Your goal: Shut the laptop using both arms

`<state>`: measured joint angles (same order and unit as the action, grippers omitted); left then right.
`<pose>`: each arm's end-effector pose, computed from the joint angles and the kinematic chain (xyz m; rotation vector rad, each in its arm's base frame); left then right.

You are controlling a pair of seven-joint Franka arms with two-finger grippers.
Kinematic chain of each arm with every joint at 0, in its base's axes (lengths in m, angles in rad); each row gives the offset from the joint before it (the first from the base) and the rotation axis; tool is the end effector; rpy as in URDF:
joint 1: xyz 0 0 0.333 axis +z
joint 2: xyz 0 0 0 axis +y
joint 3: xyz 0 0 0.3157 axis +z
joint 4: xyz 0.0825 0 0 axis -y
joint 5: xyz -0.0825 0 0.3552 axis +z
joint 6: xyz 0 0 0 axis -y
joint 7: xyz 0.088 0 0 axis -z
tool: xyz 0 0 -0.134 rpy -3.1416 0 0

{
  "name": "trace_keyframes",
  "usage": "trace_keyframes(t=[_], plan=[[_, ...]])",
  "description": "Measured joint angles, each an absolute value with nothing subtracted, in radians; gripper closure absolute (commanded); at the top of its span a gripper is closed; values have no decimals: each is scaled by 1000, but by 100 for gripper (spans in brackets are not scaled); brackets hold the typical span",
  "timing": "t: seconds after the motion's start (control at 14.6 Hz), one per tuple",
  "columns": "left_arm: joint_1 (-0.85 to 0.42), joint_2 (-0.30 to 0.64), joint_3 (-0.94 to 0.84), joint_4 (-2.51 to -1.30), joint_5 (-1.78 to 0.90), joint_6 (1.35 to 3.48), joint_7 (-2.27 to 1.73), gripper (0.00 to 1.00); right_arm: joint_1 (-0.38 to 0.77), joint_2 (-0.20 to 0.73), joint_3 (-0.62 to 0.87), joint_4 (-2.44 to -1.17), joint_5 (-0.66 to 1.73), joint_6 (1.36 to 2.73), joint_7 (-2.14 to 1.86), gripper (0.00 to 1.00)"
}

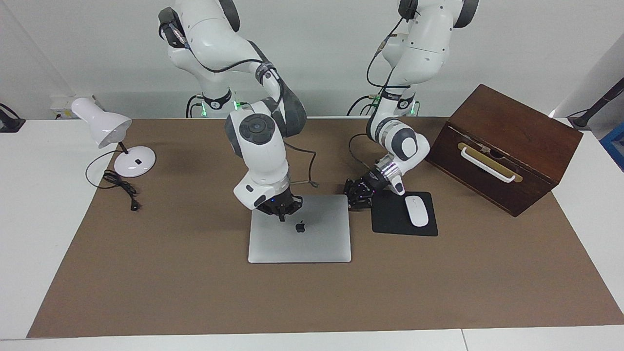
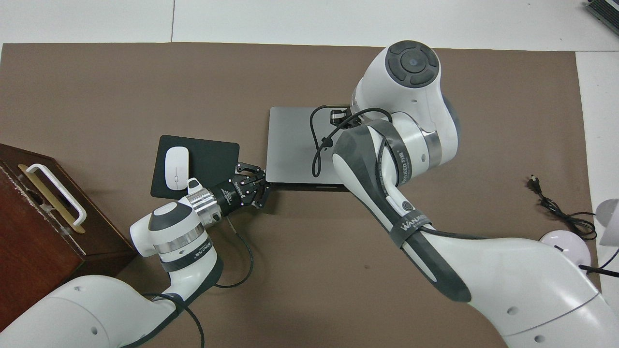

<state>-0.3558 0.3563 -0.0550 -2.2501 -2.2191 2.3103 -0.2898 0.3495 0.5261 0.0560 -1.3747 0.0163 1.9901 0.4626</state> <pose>0.4819 -0.2448 0.2162 1.1428 1.6054 -0.6317 0.6383 0.2677 0.4024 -3.0613 0.1101 -0.0976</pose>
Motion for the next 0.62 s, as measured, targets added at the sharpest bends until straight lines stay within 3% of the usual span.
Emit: trace_keyframes(t=[0.62], plan=[[-337, 356, -56, -2253, -2219, 2302, -290, 100, 250, 417, 54, -1375, 15, 1929, 302, 100]])
